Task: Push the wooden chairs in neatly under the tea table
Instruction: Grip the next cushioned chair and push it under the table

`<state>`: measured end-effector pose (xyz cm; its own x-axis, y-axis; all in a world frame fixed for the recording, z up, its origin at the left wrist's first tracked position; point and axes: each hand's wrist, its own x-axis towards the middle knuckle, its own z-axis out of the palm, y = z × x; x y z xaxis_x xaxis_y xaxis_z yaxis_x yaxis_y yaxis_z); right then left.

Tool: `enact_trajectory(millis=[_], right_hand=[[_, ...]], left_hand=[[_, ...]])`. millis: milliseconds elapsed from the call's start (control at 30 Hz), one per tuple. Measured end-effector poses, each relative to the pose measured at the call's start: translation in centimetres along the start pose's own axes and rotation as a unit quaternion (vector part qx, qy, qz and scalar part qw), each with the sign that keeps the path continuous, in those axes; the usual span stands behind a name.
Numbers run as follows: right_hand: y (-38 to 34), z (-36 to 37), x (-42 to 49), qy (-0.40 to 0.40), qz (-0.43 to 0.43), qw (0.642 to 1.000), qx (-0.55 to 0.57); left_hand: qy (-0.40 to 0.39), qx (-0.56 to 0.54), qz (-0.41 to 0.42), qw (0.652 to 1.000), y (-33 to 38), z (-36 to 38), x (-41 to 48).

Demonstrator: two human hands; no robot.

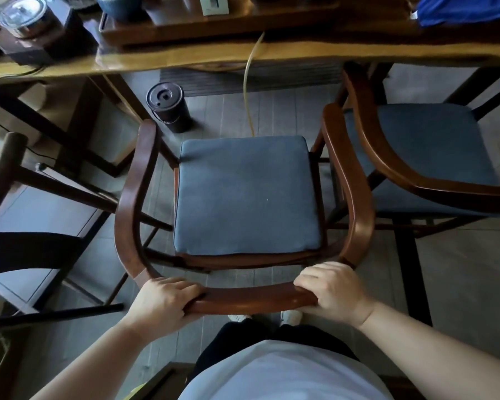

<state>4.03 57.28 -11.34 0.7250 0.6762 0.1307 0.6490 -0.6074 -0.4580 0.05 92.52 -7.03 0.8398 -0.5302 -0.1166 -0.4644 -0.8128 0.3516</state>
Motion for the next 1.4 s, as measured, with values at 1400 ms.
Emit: enact_trajectory(millis=[1400], right_hand=[[7.6, -5.4, 13.8, -0.105, 0.165, 0.98, 0.048]], left_hand=[[0.011, -0.002, -0.087, 0.996, -8.1, -5.2, 14.4]])
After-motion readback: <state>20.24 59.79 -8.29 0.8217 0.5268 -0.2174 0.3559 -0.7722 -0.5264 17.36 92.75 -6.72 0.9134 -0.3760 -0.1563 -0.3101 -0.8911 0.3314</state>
